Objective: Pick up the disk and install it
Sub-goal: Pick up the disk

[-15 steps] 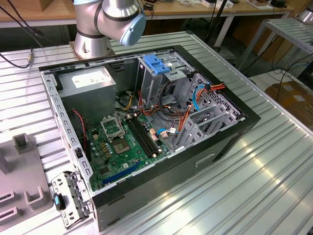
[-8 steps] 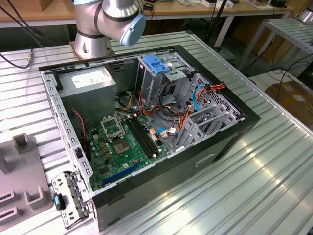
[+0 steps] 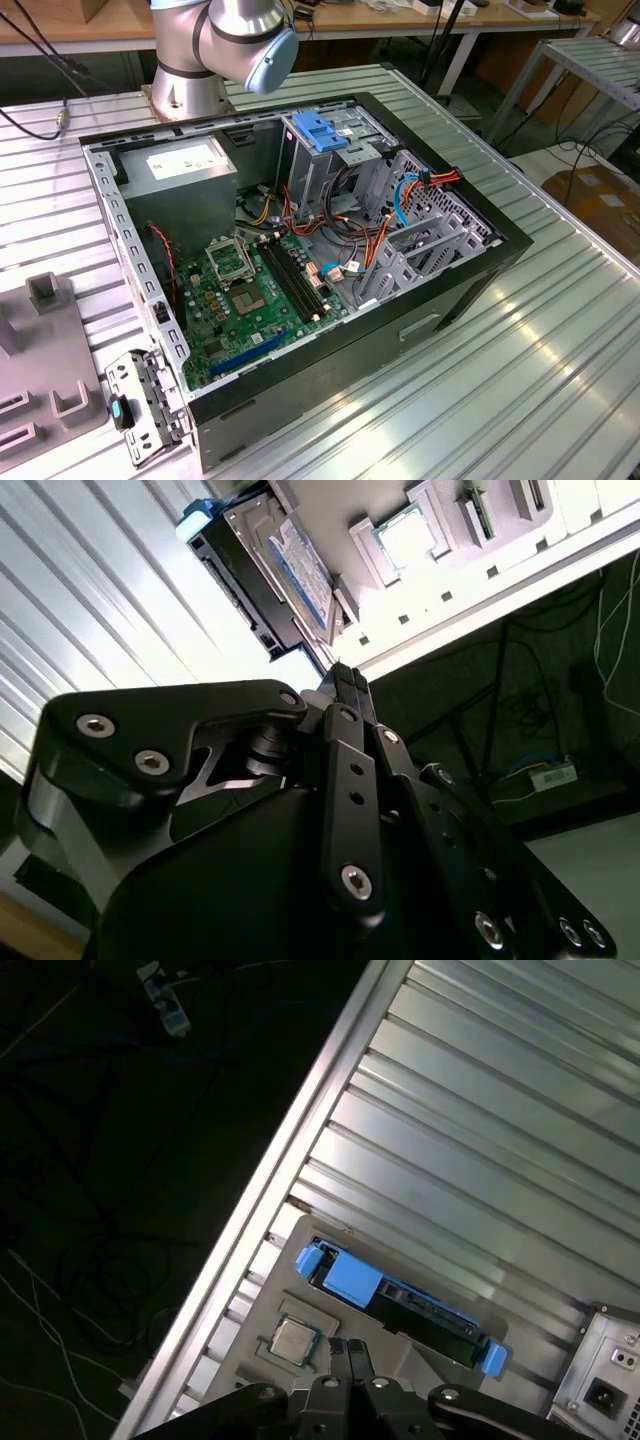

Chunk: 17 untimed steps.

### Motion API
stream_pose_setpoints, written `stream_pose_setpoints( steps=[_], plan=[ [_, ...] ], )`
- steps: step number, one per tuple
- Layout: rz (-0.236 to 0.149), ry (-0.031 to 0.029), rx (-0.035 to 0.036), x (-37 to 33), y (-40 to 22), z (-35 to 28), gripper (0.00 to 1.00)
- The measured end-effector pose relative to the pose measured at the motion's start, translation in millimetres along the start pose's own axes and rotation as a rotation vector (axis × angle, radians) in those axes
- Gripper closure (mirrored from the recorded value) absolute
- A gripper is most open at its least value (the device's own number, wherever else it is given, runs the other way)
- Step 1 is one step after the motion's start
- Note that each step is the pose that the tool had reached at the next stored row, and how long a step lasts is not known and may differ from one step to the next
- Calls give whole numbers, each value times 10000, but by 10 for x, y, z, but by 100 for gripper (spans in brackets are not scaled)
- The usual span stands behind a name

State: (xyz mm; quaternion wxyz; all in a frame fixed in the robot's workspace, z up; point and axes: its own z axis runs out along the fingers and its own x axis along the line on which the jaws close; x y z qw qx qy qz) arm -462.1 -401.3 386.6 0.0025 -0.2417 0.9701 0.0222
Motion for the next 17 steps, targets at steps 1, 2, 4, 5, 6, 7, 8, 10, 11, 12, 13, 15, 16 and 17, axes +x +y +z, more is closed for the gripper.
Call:
stream_pose_setpoints(
  steps=[1,2,4,5,6,7,8,10,11,12,13,15,16,17],
  plan=[
    [-50,31,52,-9,18,0,89],
    [-92,49,83,-14,30,2,89],
    [-545,75,101,-27,54,8,89],
    [-867,86,97,-28,55,14,89],
    [-1067,94,93,-28,56,16,89],
    [-1252,104,91,-28,56,18,89],
    [-1552,114,87,-28,56,24,89],
    [-1927,129,82,-28,56,28,89],
    [-2134,135,80,-28,56,31,89],
    [-2299,141,77,-29,56,32,89],
    [-2533,147,74,-29,56,36,89],
    [-3029,168,68,-30,55,39,89],
    [-3192,173,66,-31,54,41,89],
    [-3335,180,64,-34,53,43,89]
  ],
)
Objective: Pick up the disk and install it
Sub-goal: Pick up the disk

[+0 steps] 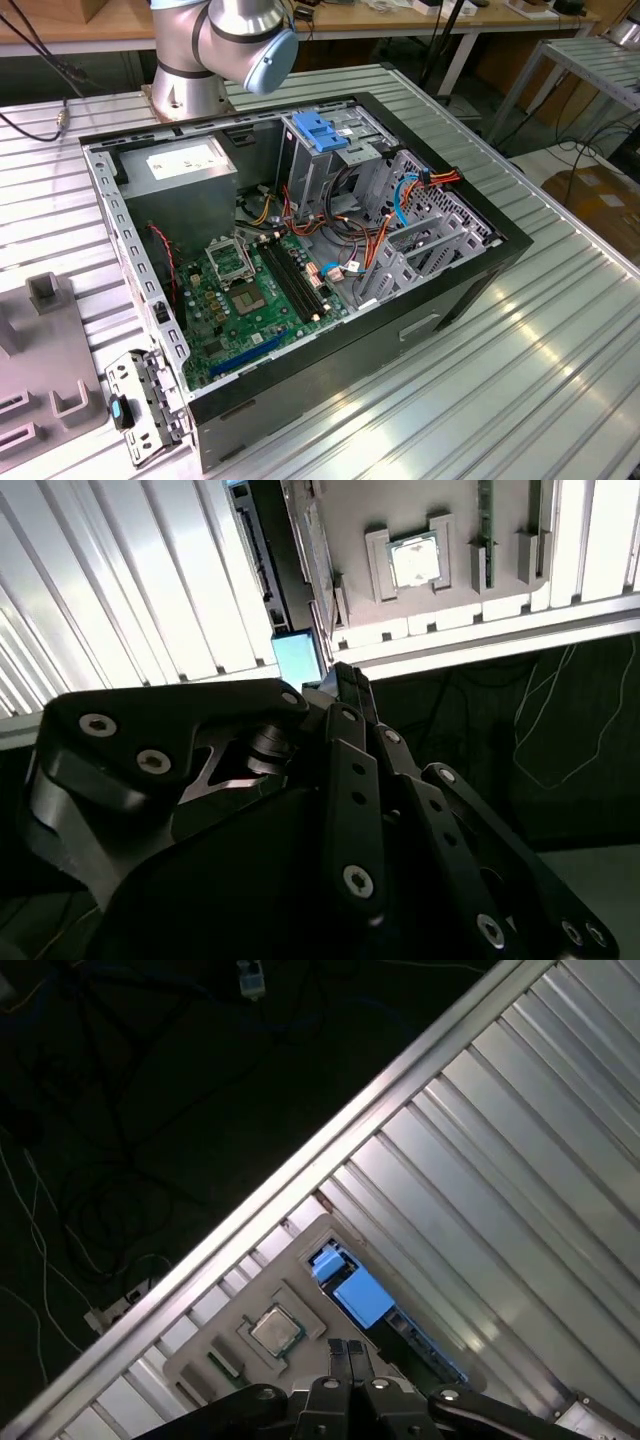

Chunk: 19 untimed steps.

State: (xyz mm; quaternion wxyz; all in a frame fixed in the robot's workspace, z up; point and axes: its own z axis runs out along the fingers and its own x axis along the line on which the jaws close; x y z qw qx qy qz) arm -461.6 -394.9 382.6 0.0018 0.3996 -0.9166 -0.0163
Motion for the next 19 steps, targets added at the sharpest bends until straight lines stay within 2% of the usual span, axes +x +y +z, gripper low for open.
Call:
stream_pose_setpoints(
  steps=[1,3,6,9,19],
  plan=[
    [-164,6,-2,-8,-1,7,89],
    [-255,8,-3,-32,10,17,89],
    [-270,6,-2,-97,53,33,89],
    [-316,10,-6,-133,81,46,89],
    [-2206,69,-24,-136,82,120,89]
  ],
)
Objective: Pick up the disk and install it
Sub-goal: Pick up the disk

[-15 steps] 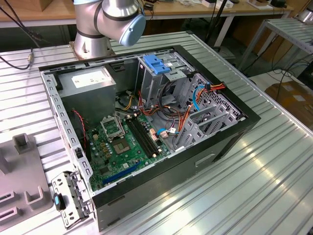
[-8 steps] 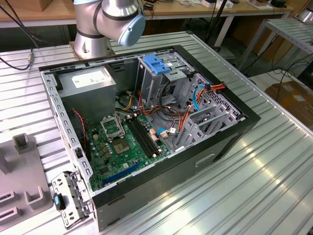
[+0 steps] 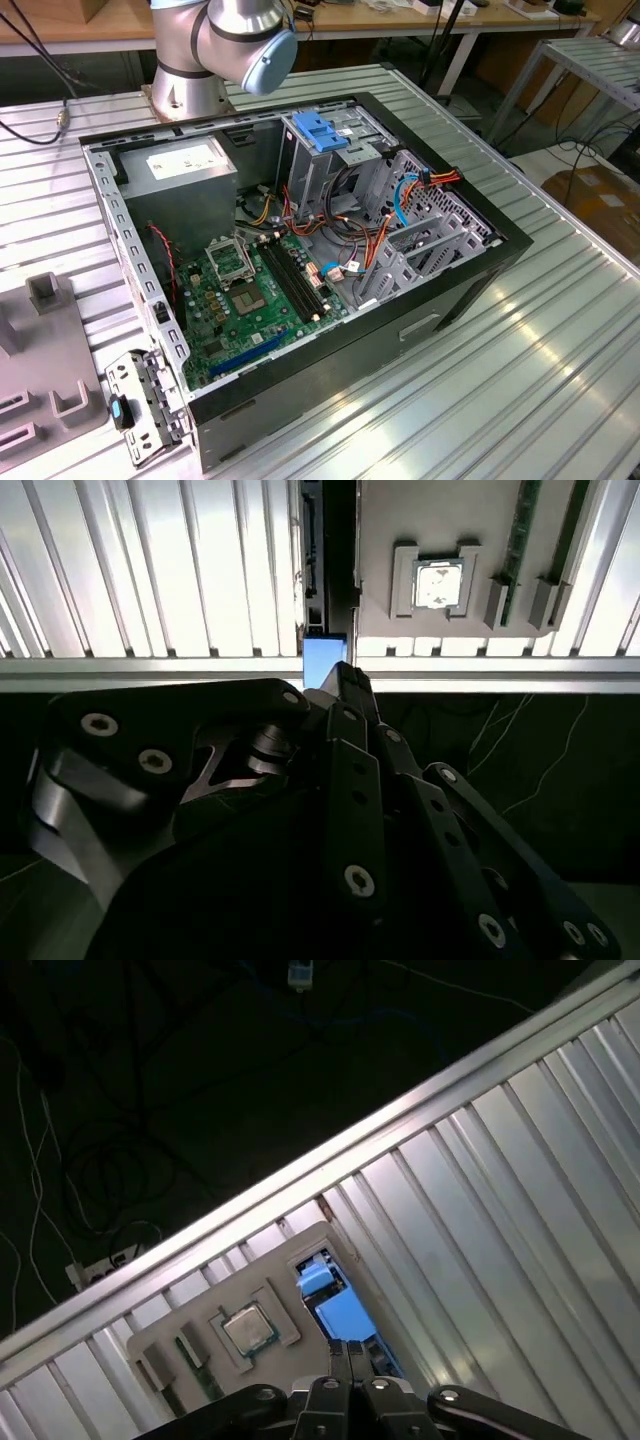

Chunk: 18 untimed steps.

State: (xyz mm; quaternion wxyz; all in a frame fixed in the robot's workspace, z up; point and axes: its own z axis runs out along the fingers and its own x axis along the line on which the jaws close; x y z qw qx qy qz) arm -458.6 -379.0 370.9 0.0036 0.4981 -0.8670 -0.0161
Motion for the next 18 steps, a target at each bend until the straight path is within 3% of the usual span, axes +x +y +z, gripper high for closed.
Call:
stream_pose_setpoints(
  steps=[6,7,13,16,18],
  plan=[
    [-1220,39,-12,1,-2,65,89],
    [-1563,49,-15,1,-3,89,89],
    [-2815,90,-27,1,-5,185,89],
    [-3314,106,-30,-11,1,210,89],
    [-3461,111,-24,-57,28,222,89]
  ],
)
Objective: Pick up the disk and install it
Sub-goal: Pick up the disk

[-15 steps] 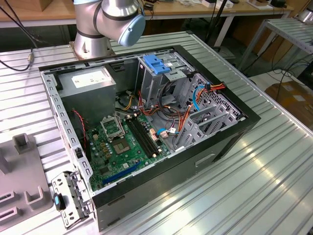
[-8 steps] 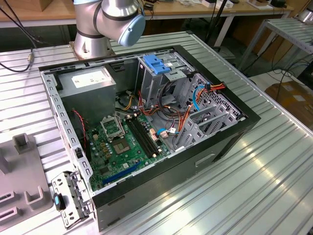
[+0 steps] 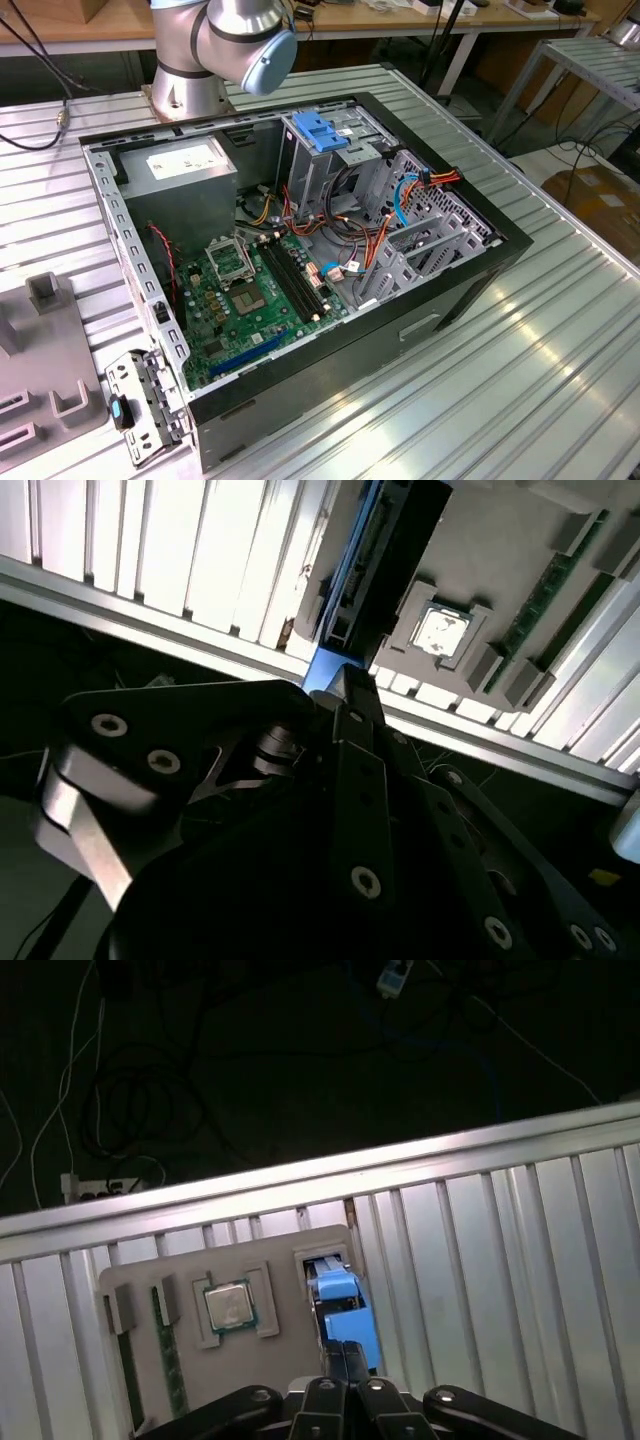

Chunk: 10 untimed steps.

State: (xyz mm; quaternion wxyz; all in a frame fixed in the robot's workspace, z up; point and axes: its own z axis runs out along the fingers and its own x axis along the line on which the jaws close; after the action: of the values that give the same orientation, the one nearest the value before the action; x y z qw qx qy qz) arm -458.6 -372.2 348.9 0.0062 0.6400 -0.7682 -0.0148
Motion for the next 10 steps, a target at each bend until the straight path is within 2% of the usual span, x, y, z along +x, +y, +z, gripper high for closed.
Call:
stream_pose_setpoints(
  steps=[2,5,6,10],
  plan=[
    [-65,6,1,-47,12,7,89],
    [-227,7,24,-38,38,16,89],
    [-314,9,37,-36,40,16,82],
    [-660,19,110,-21,43,17,82]
  ],
)
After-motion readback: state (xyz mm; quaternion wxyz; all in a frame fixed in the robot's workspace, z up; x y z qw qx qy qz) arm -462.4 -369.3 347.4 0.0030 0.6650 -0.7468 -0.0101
